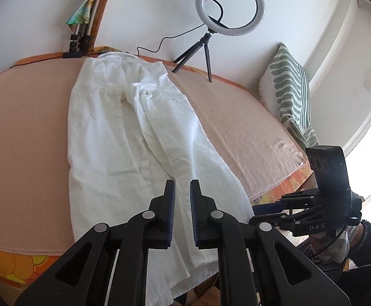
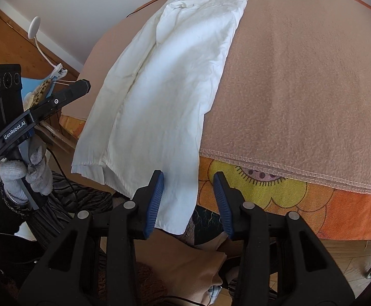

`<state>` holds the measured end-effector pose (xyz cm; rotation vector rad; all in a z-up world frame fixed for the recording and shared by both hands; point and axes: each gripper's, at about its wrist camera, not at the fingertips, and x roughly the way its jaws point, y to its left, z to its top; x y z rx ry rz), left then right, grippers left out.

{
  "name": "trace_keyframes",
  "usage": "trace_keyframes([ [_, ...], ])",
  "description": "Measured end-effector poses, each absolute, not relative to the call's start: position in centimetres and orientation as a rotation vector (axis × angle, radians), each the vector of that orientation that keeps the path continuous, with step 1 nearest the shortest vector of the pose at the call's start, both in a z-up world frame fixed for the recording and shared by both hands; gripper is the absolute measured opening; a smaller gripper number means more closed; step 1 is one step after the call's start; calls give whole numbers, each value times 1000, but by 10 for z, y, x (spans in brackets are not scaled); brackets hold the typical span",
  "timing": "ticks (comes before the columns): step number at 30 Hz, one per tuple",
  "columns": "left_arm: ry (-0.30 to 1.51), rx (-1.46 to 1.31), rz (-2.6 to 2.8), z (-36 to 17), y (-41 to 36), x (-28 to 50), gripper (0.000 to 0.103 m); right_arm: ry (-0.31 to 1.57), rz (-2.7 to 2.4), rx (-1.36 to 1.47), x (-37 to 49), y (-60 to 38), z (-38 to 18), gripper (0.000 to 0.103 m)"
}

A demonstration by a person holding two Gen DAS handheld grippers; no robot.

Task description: Fold small clothes

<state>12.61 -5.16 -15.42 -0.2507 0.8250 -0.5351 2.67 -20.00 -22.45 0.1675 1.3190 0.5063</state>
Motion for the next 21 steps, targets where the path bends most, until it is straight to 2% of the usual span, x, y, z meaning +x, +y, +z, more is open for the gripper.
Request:
trace_keyframes([
  [5,827,-200,-530,-152,-58,137,10,1329,573,496,22,-229,-214,4],
  [10,814,-89,-555,-149,-83,160,10,1376,486,324,5,-217,-225,2],
  [13,835,-49,-571,-154,-96,176,10,1304,502,296,-1,-215,-211,2],
  [14,837,-49,-571,-155,-97,179,10,1282,502,288,-1,-215,-205,6],
  [16,843,-64,-581,-157,-97,184,10,1212,478,239,0,-214,-194,31],
  [17,843,-70,-578,-157,-96,184,10,1185,480,217,2,-212,-190,49],
  [18,843,-76,-582,-158,-96,185,10,1180,476,205,7,-210,-190,53],
  [21,852,-81,-580,-162,-95,191,10,1210,469,194,25,-203,-199,53],
])
